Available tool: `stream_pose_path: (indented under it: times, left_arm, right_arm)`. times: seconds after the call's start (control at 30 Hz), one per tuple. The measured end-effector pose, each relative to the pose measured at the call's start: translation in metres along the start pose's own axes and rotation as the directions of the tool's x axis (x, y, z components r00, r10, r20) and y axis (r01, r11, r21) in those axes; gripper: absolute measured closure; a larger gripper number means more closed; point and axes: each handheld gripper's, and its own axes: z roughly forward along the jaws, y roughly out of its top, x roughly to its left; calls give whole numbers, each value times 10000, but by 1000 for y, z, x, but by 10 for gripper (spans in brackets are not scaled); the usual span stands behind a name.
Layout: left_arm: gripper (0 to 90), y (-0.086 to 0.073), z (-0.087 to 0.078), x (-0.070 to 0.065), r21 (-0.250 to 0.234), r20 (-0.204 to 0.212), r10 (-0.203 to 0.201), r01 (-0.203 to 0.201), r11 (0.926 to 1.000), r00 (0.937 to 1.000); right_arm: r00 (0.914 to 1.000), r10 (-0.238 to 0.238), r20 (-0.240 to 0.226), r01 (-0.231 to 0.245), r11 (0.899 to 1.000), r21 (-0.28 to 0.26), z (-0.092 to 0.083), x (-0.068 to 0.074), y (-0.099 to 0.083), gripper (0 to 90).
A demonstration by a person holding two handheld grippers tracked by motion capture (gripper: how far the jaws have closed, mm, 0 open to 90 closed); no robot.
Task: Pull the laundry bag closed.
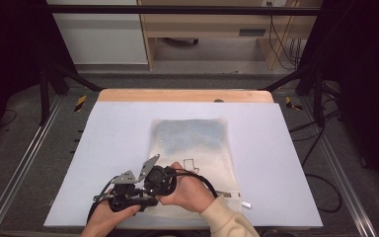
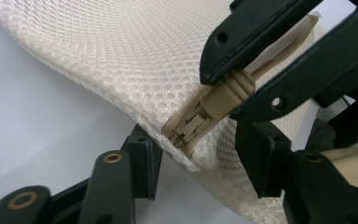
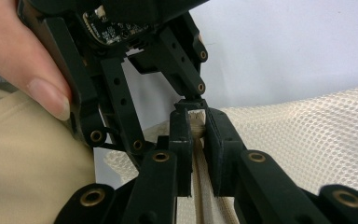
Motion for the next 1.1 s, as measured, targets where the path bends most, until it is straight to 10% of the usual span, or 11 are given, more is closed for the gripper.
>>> stream_pose_path:
  times: [1.1]
  left_arm:
    - [783,2,-2,4,44,-395,210,-208,9998,9990]
  right_arm:
    - [10000,-24,51,21,9988,484,3,-2,-6,821]
